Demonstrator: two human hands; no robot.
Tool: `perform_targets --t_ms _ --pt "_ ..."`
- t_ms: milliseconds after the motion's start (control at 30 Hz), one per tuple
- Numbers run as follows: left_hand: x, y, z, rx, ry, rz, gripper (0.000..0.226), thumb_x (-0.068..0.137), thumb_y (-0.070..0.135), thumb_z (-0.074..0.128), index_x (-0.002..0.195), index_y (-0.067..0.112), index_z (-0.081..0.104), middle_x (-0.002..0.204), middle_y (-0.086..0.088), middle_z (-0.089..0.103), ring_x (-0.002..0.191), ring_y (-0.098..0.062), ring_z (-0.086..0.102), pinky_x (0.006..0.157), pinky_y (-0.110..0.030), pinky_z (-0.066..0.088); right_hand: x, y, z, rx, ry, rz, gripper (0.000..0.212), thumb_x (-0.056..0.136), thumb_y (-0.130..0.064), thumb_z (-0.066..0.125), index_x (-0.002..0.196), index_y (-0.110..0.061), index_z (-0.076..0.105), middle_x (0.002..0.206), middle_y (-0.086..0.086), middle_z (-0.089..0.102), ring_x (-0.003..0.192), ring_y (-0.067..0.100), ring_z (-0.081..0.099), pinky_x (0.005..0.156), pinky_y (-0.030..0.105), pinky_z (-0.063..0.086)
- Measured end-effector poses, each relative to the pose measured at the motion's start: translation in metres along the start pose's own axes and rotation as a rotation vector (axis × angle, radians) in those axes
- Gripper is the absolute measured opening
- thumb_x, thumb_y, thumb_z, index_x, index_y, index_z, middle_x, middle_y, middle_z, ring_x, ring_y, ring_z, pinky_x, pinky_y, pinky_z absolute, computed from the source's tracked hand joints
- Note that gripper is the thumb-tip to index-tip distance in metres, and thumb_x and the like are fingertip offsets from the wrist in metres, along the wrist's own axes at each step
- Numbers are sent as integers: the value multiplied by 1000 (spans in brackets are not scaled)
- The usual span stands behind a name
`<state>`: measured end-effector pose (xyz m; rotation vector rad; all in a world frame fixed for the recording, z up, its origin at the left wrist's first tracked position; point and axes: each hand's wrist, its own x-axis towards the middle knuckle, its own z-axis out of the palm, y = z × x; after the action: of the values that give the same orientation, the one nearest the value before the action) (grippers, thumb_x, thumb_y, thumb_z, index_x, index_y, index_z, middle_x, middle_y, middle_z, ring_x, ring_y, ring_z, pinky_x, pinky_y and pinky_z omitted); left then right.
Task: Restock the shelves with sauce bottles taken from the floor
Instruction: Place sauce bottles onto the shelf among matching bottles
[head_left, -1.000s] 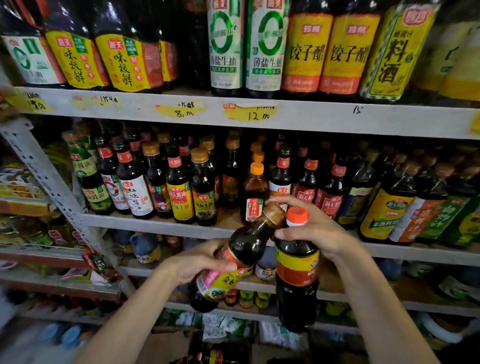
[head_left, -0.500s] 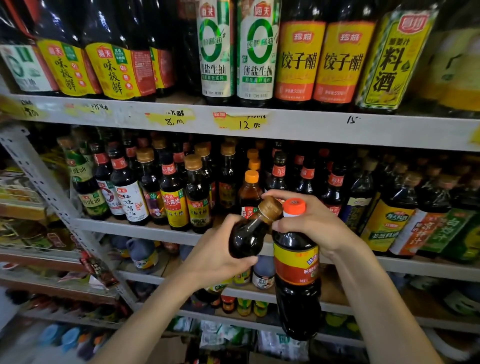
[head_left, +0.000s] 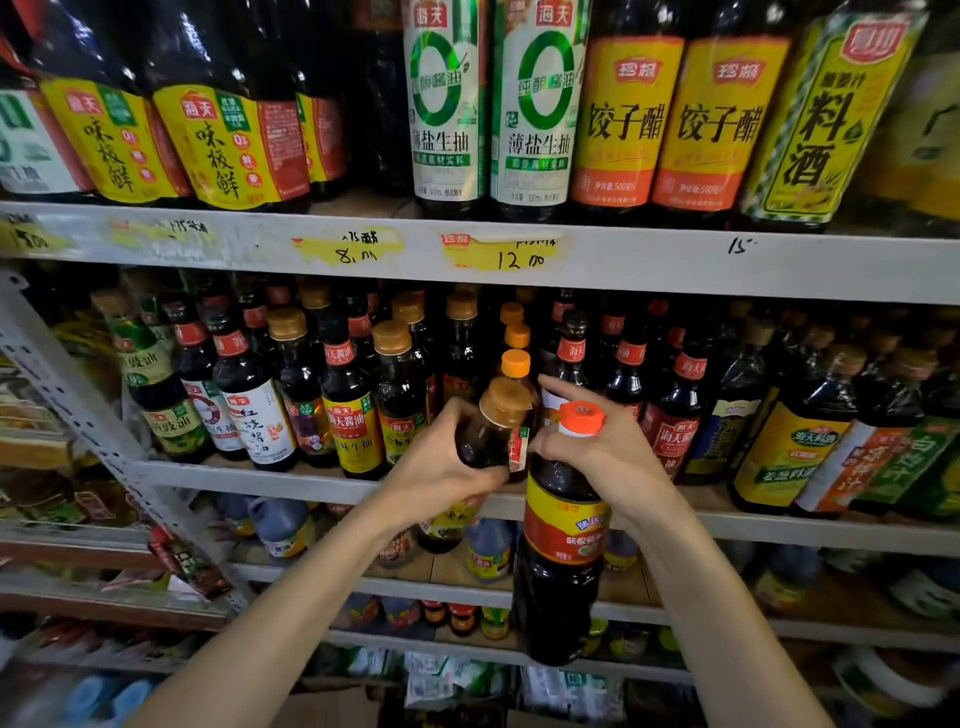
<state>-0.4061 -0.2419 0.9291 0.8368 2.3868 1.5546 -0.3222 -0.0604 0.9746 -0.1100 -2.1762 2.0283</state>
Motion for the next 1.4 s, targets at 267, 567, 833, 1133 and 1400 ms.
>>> perform_targets --t_ms 267,567,833,1133,1400 --pt "41 9 -35 2 -58 29 60 69 19 84 124 15 60 122 8 66 119 -7 58 102 -33 45 0 11 -6 2 53 -2 47 72 -2 74 111 -28 71 83 13 75 85 24 73 79 26 58" --pt "66 -5 -25 171 123 -41 53 68 0 82 112 21 60 108 5 66 107 -15 59 85 -22 41 4 18 -19 -29 105 35 38 77 2 75 106 -24 74 90 12 75 91 26 72 84 35 56" --pt "82 3 -35 113 183 -88 52 71 -1 79 111 18 54 105 0 65 104 -20 61 94 -40 47 14 27 -21 -6 76 67 35 77 1 76 102 -24 75 85 11 75 85 26 72 82 35 56" --pt "76 12 -37 243 266 28 66 81 -2 70 134 27 44 109 12 59 85 -4 60 80 -14 44 19 36 -21 -15 43 94 32 77 3 74 99 -21 74 84 12 75 91 30 72 88 40 55" --pt "77 22 -47 674 192 129 61 87 1 66 141 21 46 133 -7 51 119 -28 54 99 -46 49 21 42 -18 -25 44 122 29 77 3 76 96 -18 75 82 8 76 85 23 73 76 28 54"
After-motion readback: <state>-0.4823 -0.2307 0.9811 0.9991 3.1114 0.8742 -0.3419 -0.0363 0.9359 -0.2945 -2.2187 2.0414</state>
